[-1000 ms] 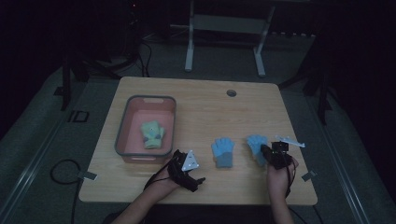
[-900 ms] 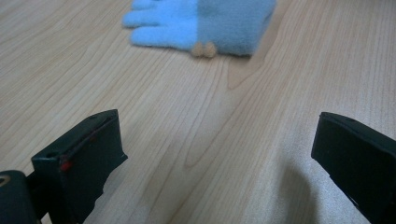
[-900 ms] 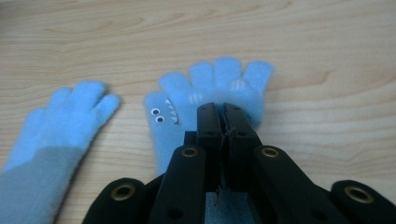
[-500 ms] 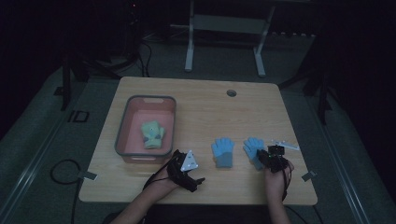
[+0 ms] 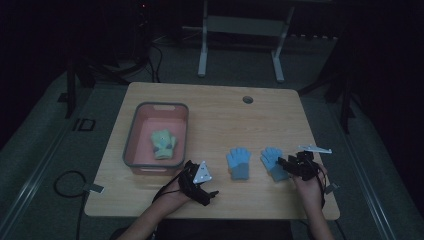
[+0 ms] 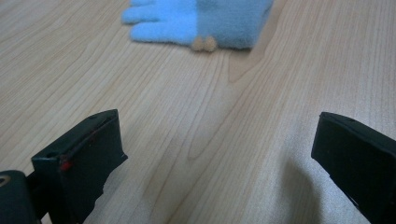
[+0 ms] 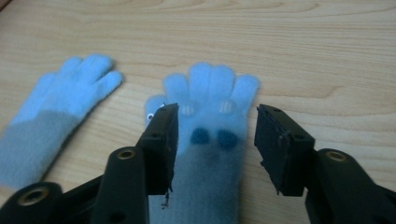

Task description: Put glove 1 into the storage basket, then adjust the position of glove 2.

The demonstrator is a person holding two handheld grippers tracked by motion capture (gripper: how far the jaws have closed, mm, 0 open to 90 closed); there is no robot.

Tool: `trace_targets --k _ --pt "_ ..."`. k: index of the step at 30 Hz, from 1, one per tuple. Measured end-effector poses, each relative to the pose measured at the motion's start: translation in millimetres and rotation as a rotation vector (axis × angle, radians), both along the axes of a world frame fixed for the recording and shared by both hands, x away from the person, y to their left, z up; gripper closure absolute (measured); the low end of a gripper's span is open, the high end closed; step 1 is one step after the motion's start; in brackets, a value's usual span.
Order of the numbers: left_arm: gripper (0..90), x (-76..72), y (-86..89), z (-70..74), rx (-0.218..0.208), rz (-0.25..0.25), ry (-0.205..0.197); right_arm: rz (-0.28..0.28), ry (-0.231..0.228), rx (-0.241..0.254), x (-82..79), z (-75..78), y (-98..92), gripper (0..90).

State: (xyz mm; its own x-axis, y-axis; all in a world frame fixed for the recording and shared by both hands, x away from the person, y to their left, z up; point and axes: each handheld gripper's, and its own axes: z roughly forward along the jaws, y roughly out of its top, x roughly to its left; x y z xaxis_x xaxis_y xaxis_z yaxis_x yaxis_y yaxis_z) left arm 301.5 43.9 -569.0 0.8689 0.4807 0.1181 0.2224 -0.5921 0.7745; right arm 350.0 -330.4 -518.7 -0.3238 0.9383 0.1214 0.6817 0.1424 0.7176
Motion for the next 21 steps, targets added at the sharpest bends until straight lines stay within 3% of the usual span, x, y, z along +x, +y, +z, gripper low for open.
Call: trace_targets --k 2,4,6,7,9,17,19,21 --pt "2.4 0.1 0.4 -0.1 -0.004 0.003 0.002 0.057 -0.003 -0.004 2.0 1.8 -3.3 43.0" --pt "2.4 0.3 0.9 0.2 -0.006 0.004 0.003 0.073 -0.004 0.005 2.8 2.6 -4.7 44.0" --pt "2.4 0.4 1.1 0.3 -0.01 0.002 0.001 0.13 -0.023 0.001 4.6 4.3 -7.9 49.2" --pt "2.4 0.7 1.0 -0.1 -0.005 0.001 0.003 0.177 -0.023 -0.017 7.0 5.7 -11.1 56.0" --pt "2.4 1.1 0.9 -0.3 -0.005 0.0 0.005 0.218 -0.025 -0.026 9.3 7.7 -15.0 58.7" --pt "2.4 1.2 1.1 -0.3 -0.005 0.002 0.004 0.344 -0.052 -0.065 17.0 17.6 -26.5 61.1" --pt "2.4 1.3 1.0 -0.3 -0.005 0.002 0.004 0.353 -0.055 -0.069 18.0 18.6 -27.6 61.0" --pt "2.4 1.5 1.0 -0.6 -0.004 0.002 0.003 0.386 -0.047 -0.104 20.2 20.4 -28.8 61.4"
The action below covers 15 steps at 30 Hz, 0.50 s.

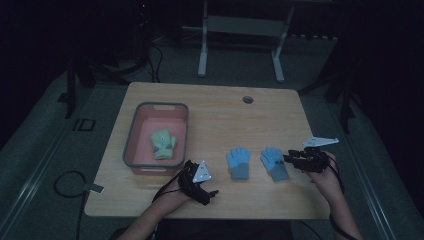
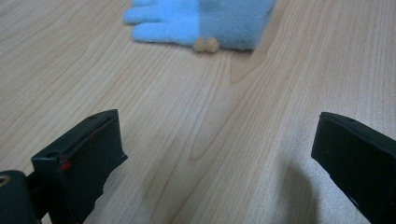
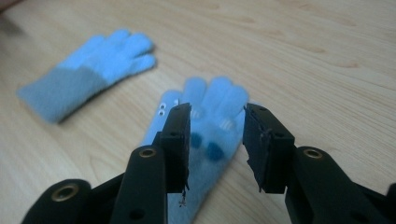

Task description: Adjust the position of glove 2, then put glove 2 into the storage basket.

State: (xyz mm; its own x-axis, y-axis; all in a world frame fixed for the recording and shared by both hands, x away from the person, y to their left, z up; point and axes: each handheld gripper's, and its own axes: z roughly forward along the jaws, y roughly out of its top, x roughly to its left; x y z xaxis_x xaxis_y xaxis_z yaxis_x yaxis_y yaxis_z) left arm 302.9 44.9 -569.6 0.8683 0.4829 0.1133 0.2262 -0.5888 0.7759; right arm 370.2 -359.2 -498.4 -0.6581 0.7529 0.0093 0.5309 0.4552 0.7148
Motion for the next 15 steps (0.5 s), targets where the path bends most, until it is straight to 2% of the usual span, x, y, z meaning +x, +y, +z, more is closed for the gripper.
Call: trace_targets --k 5,6,7,10,15 --pt "2.4 0.3 -0.1 -0.2 0.001 0.003 0.001 0.039 0.008 -0.03 3.4 1.6 0.8 59.1" --pt "2.4 0.4 -0.1 -0.1 0.0 0.004 0.001 0.07 0.006 -0.042 4.1 2.7 2.7 58.3" --pt "2.4 0.3 0.0 -0.1 0.001 0.004 0.0 0.07 0.006 -0.042 4.1 2.7 2.7 58.3" --pt "2.4 0.2 -0.1 0.0 -0.001 0.003 0.0 0.12 -0.007 -0.055 6.5 1.2 7.7 59.3" --pt "2.4 0.0 -0.3 -0.1 0.002 0.002 0.0 0.153 0.01 -0.057 11.2 -6.1 13.1 60.7"
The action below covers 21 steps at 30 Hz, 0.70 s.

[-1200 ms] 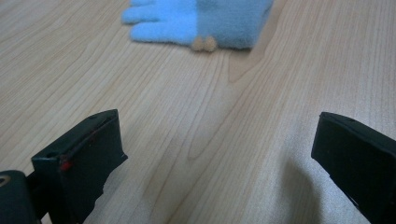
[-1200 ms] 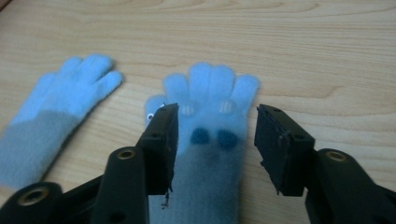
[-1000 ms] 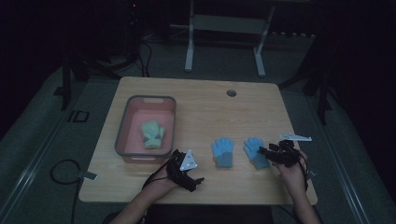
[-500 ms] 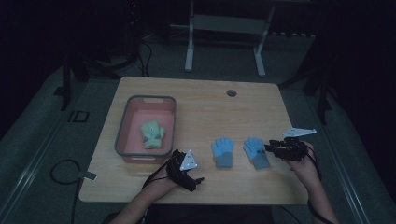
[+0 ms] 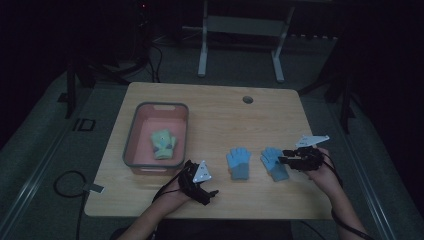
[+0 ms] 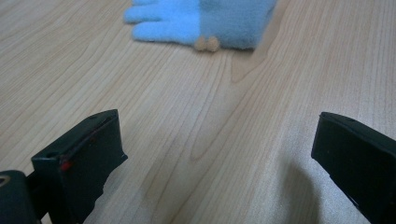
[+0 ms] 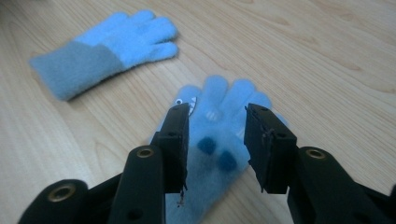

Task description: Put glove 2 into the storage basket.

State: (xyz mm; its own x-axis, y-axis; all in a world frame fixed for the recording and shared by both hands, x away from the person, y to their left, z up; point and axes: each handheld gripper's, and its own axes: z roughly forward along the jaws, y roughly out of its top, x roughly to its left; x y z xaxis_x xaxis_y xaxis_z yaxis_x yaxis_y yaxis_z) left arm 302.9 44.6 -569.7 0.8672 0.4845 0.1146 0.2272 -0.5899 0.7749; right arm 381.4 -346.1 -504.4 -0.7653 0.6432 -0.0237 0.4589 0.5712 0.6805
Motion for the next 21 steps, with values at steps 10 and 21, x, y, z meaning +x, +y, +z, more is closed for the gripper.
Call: trace_targets --k 10,21 --pt "2.4 0.2 0.5 -0.1 -0.003 0.002 0.0 0.031 0.019 -0.026 6.5 -28.6 10.0 65.6" --pt "2.4 -0.5 0.8 0.5 -0.004 0.001 -0.004 -0.093 0.042 -0.035 2.1 -39.4 16.5 83.3"
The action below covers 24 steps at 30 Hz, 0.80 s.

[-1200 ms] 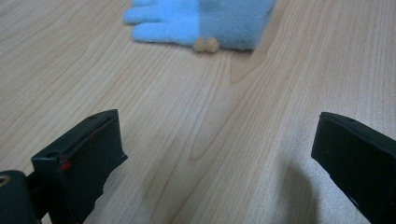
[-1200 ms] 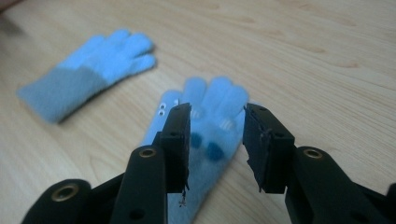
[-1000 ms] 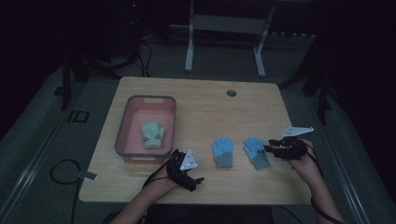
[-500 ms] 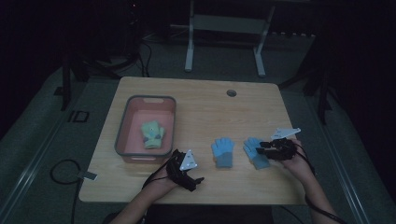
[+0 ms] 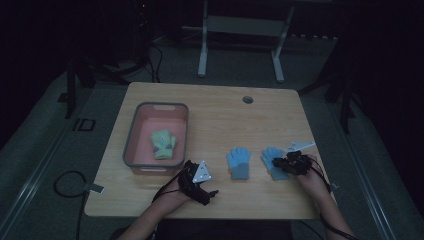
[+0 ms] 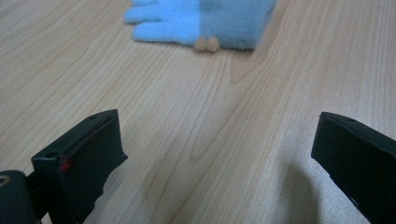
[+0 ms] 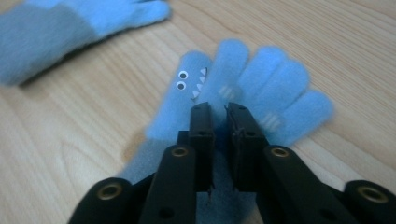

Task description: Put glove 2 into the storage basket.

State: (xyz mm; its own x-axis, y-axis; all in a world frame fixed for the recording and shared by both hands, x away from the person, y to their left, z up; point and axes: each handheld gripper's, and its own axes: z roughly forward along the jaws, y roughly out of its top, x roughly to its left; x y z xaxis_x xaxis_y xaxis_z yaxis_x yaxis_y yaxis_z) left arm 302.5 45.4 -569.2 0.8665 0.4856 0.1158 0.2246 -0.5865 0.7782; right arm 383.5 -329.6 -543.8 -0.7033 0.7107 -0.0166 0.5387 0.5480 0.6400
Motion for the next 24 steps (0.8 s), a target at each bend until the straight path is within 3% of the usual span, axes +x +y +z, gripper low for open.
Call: trace_targets --k 9,13,16,19,24 --pt "2.4 0.0 -0.8 0.0 0.002 0.0 0.0 -0.11 -0.004 0.018 -5.9 7.2 4.9 86.0" --pt "2.4 0.4 -0.2 0.3 -0.005 0.004 0.001 -0.155 -0.018 0.01 -8.7 20.3 9.6 86.3" --pt "2.4 0.4 0.1 0.6 -0.006 0.004 0.0 -0.19 -0.04 0.032 -11.4 36.9 13.1 86.4" --pt "2.4 0.1 -0.1 0.8 -0.002 0.003 -0.003 -0.205 -0.069 0.058 -16.1 51.3 17.4 86.3" --pt "2.4 -0.1 -0.7 1.5 -0.004 0.004 -0.008 -0.196 -0.086 0.061 -23.1 63.4 25.6 86.3"
